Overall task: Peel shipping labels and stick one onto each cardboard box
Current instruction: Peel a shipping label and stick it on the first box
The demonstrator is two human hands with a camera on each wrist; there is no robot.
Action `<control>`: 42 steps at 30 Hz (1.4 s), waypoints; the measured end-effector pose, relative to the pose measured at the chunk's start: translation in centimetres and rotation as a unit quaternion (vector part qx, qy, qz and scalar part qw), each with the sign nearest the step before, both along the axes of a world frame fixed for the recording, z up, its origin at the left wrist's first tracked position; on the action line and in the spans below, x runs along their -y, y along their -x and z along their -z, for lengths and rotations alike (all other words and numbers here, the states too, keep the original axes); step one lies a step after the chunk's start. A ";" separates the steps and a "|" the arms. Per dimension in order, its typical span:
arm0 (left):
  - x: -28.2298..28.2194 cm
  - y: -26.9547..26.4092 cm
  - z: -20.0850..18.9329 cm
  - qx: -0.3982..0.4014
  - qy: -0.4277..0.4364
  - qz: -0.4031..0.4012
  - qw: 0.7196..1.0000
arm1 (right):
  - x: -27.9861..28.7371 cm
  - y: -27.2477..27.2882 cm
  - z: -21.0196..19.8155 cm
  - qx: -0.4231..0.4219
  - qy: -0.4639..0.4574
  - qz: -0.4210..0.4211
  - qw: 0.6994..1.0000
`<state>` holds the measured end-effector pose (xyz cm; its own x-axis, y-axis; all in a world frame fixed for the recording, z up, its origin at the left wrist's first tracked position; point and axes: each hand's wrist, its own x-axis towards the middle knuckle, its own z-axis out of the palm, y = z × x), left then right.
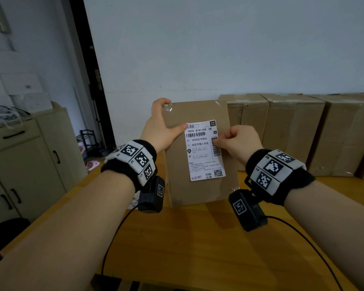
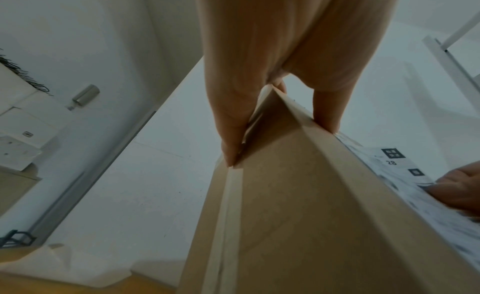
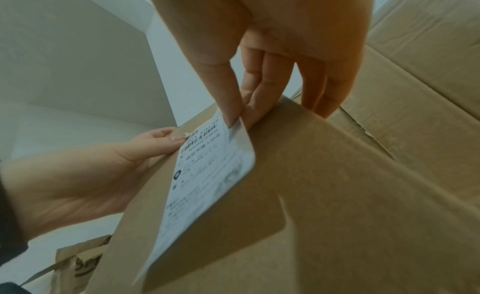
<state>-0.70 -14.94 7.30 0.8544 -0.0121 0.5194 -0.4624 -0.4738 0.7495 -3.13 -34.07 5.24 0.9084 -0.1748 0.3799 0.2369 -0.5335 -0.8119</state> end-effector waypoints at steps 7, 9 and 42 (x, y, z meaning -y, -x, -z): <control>-0.1 0.0 0.1 0.002 -0.001 -0.002 1.000 | -0.1 -0.3 0.1 0.018 0.064 0.022 0.998; -0.1 0.0 0.1 0.003 -0.002 -0.003 1.000 | -0.1 -0.4 0.1 0.019 0.073 0.025 0.997; 0.2 -0.6 0.1 0.001 -0.018 -0.019 1.000 | -1.4 -0.3 -1.8 0.026 -0.266 -0.144 0.953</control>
